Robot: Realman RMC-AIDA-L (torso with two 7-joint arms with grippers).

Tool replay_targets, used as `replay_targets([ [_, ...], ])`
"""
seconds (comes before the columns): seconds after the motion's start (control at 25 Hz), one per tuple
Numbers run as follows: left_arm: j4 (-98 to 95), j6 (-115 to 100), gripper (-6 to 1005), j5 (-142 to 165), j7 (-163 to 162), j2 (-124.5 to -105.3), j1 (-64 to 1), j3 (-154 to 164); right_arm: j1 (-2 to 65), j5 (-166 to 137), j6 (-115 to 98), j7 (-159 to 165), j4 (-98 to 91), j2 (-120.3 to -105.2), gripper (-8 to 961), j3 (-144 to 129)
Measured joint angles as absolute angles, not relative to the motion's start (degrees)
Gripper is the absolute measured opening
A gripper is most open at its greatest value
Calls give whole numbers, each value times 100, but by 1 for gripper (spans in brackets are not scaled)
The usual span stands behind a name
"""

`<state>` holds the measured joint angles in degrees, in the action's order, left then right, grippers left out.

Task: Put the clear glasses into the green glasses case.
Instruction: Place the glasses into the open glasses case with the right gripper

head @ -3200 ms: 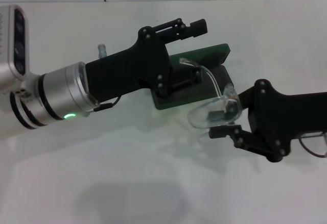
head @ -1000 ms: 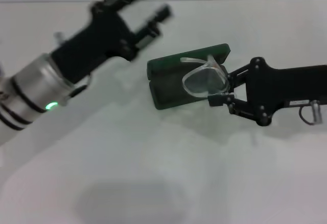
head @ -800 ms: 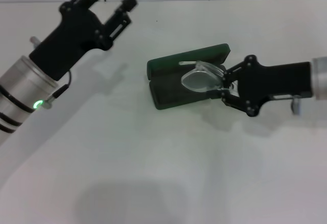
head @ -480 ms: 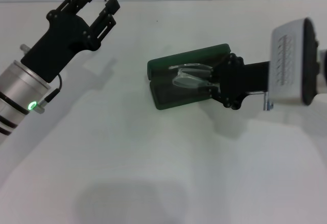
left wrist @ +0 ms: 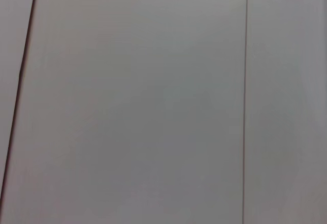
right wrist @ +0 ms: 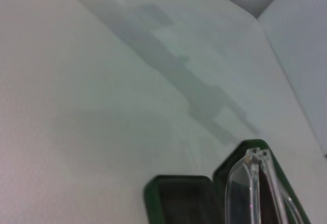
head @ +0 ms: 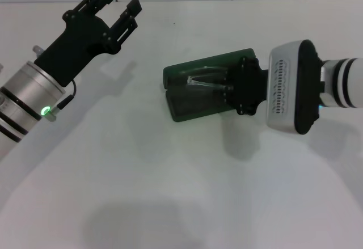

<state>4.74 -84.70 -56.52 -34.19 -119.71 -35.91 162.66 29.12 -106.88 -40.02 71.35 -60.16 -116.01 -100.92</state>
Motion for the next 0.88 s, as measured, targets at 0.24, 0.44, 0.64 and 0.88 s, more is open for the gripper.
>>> replay_targets([
  [0.24,408,-8351,594,-5637,-3419,-11969,-3644,16269,2915,-10839,-3664,7121,-5987,-11611,150,-10342],
  [0.44,404,-8302,594,-5634,-3419,-11965,-3674,16269,3018,-10847,-3585,7114,-5873,-11609,151,-10499],
  [0.64,404,-8265,594,-5633,-3419,-11971,-3686,16269,3075,-11033,-3087,7112,-5724,-11610,152,-10862],
  [0.88,404,-8225,594,-5633,-3419,-11971,-3686,16269,3079,-11075,-2758,7112,-5698,-11614,152,-11127],
])
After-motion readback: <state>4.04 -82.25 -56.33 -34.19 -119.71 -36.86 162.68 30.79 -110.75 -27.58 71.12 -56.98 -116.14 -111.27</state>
